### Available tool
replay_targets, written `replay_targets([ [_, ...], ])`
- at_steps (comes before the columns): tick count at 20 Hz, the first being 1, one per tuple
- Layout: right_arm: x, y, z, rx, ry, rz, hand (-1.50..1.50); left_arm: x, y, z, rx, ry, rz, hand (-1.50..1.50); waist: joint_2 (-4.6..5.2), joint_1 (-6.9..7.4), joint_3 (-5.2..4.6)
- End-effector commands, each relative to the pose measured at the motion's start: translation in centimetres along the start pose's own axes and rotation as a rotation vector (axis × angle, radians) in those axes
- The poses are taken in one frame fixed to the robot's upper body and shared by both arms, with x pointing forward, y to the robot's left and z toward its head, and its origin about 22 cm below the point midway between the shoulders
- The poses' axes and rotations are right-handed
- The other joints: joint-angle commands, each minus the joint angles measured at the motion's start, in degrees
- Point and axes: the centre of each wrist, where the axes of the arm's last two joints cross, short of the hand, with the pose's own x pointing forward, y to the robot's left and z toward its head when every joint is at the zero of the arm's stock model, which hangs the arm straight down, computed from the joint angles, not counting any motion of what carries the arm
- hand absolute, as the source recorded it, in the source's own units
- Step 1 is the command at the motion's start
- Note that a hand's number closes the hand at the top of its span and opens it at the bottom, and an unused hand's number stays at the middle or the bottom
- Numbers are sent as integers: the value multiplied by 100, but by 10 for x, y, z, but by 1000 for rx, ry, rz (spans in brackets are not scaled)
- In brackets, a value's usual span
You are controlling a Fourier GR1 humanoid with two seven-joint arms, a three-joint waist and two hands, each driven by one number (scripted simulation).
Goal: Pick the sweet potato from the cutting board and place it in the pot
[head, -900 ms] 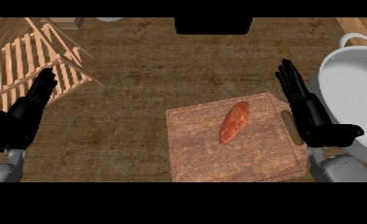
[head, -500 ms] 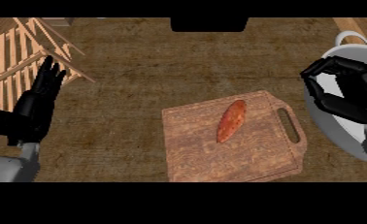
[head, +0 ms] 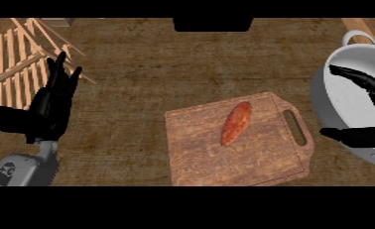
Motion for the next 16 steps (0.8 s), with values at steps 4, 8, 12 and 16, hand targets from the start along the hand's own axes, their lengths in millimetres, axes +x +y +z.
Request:
replay_targets([
  [4,30,-26,1,190,49,214,-150,24,-13,-13,-9,-96,-1,0,-23,-31,12],
  [8,48,4,-21,331,134,303,-150,25,-13,-25,-12,-95,14,0,-6,-1,5],
  [12,87,15,-46,396,169,349,-150,37,-14,-36,-2,-101,6,0,-7,0,5],
  [16,92,51,-55,432,241,355,-150,25,-17,-23,-13,-91,14,0,-4,67,11],
])
